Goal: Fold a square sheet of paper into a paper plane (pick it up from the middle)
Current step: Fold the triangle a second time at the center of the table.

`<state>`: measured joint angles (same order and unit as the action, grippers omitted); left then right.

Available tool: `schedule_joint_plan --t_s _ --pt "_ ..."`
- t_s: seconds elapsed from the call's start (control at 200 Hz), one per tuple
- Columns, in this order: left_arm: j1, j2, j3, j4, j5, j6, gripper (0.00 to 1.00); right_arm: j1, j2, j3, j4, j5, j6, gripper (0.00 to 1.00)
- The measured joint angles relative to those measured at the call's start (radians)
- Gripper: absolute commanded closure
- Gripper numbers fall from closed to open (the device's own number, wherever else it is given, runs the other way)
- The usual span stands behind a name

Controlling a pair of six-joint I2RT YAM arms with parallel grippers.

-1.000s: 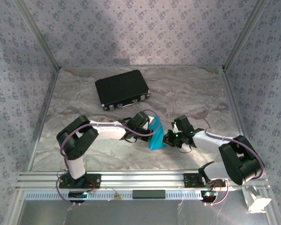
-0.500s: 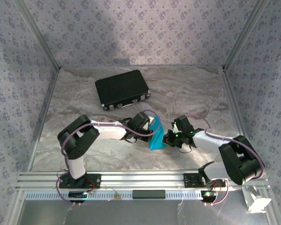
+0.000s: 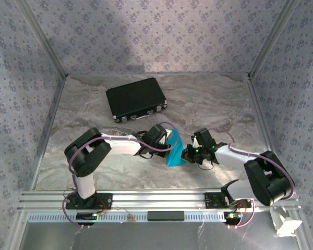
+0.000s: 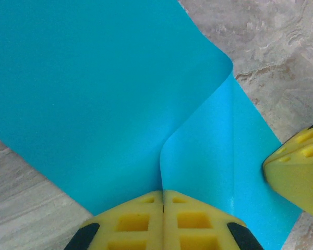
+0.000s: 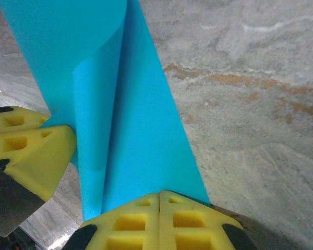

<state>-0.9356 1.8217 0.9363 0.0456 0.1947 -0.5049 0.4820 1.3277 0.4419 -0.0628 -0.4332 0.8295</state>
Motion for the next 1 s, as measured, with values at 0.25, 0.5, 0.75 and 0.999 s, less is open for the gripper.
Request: schedule_joint_plan --t_s 0.25,0.5,0.75,0.999 --pt "0.0 0.001 0.0 0.003 0.0 0.0 1.0 -0.006 -0.023 0.002 0.093 -0.052 0.024 0.99" --pt "0.0 0.006 0.004 0.006 0.003 0.0 1.0 0.01 0.062 0.048 0.19 -0.08 0.069 1.0" --pt "0.006 0.006 0.004 0.006 0.004 0.001 1.0 0.027 0.143 0.081 0.239 -0.08 0.084 1.0" --pt "0.006 0.007 0.004 0.008 0.008 0.008 1.0 0.025 0.199 0.05 0.283 -0.078 0.095 1.0"
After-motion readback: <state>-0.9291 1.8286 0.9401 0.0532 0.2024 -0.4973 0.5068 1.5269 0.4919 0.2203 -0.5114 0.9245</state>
